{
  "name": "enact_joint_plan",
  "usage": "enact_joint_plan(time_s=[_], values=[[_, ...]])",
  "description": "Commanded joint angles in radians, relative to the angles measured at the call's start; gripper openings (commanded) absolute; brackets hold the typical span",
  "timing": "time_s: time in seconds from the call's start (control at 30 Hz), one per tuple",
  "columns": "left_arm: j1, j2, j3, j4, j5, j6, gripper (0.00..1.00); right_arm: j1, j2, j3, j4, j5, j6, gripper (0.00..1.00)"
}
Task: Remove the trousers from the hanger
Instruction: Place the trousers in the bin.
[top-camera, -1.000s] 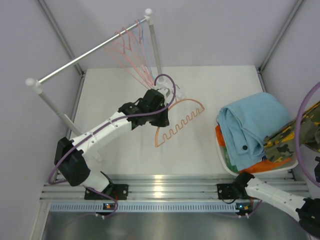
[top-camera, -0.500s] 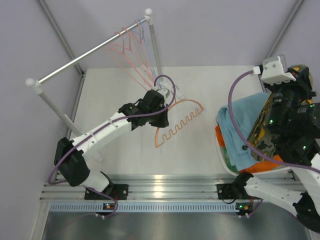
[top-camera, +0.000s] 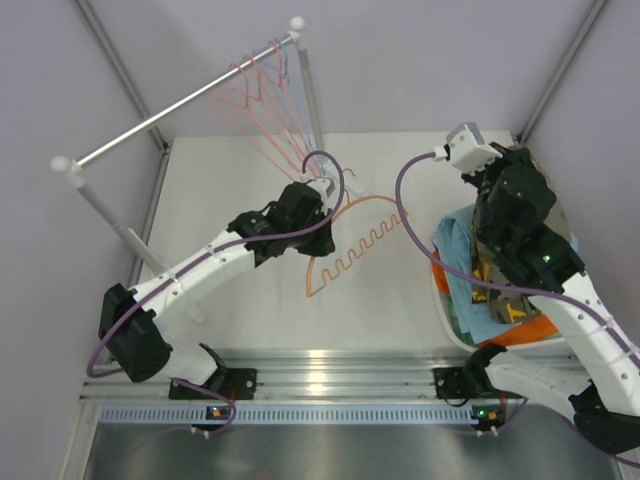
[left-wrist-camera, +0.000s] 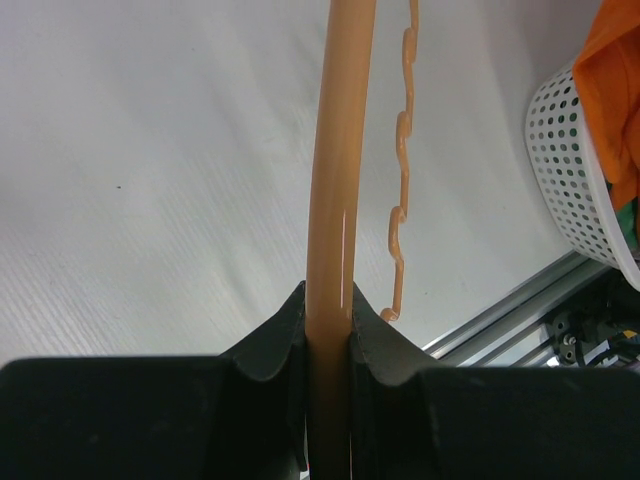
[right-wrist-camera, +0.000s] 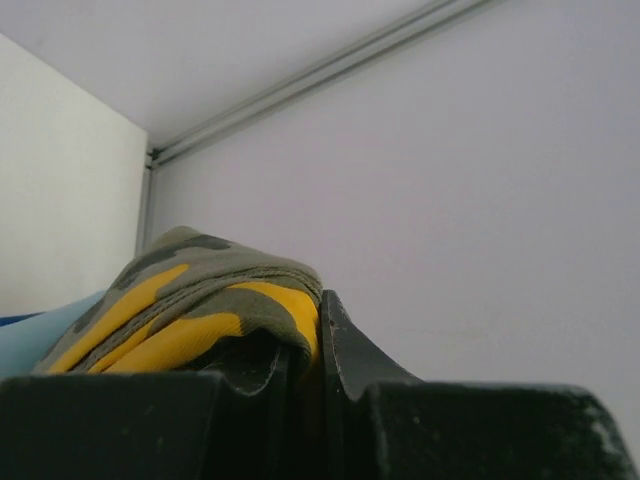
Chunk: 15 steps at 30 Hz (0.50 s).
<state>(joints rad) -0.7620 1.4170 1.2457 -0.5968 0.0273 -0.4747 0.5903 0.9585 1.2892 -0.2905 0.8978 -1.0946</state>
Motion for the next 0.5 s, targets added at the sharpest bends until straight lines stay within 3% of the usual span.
enact_joint_plan(time_s=[0.0,0.1,0.3,0.33,0.43,0.47], values=[[-0.002,-0.05,0.004,0.095,-0.007,0.019,0.0,-0.009,-0.04,0.068,-0.144,-0.103,0.182,0.0],[-0.002,-0.049,0.003,0.106,0.005,0.021,0.0,-0.01,-0.012,0.146,-0.365,-0.158,0.292,0.0],[-0.002,-0.046,-0.002,0.117,0.028,0.022,0.0,-0.009,0.046,0.211,-0.613,-0.209,0.49,0.0],[-0.002,-0.047,-0.002,0.117,0.028,0.022,0.0,-0.009,0.049,0.208,-0.634,-0.212,0.508,0.02],[-0.002,-0.05,-0.002,0.114,0.025,0.033,0.0,-0.009,0.048,0.217,-0.693,-0.247,0.585,0.27],[-0.002,-0.05,0.0,0.112,0.023,0.038,0.0,-0.009,0.046,0.232,-0.716,-0.281,0.631,0.31]])
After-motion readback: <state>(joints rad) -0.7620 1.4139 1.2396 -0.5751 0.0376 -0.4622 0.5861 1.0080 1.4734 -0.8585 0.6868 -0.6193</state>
